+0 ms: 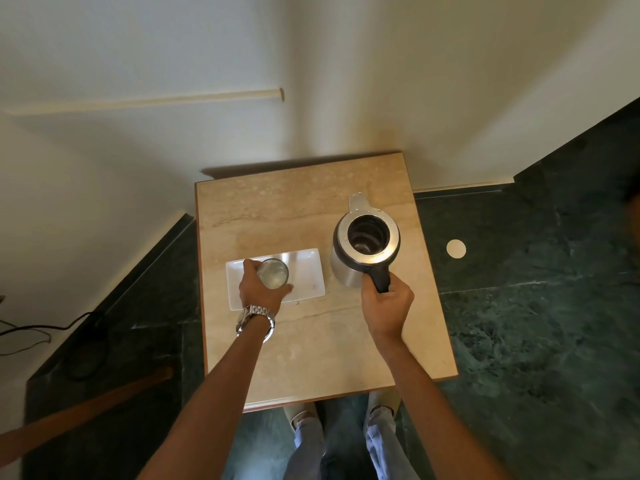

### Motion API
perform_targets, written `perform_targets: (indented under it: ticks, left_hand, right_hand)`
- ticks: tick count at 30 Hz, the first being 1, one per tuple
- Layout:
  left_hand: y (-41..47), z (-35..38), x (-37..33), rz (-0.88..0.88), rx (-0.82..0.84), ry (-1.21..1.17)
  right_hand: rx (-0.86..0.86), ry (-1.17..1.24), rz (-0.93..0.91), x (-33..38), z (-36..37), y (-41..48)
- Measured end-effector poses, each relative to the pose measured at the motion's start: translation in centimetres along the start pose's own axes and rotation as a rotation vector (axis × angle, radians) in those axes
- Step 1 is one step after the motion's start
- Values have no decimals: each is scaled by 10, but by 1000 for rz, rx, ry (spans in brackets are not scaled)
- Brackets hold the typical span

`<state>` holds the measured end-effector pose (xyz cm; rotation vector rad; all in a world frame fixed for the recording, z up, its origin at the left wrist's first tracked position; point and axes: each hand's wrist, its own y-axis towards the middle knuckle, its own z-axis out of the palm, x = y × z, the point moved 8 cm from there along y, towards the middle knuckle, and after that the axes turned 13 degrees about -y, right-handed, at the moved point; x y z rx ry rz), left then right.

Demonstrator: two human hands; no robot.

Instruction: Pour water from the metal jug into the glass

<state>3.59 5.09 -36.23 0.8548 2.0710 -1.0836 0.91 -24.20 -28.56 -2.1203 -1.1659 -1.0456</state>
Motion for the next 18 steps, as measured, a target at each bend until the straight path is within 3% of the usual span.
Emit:
perform_targets:
  ticks: [4,6,16,18]
  left_hand:
    - [3,6,-5,24,19,17]
    - [-34,-27,-52,76,5,-31]
    - [-25,-35,-53,50,70,92]
    - [-37,-38,-66,99,41,49]
  right_hand:
    - [-11,-36,12,-3,2,0]
    - [-17,20,-44,46,-46,-14]
    - [55,-47,-48,43,-23,-22]
    - [-21,-120,-67,38,-42,-12]
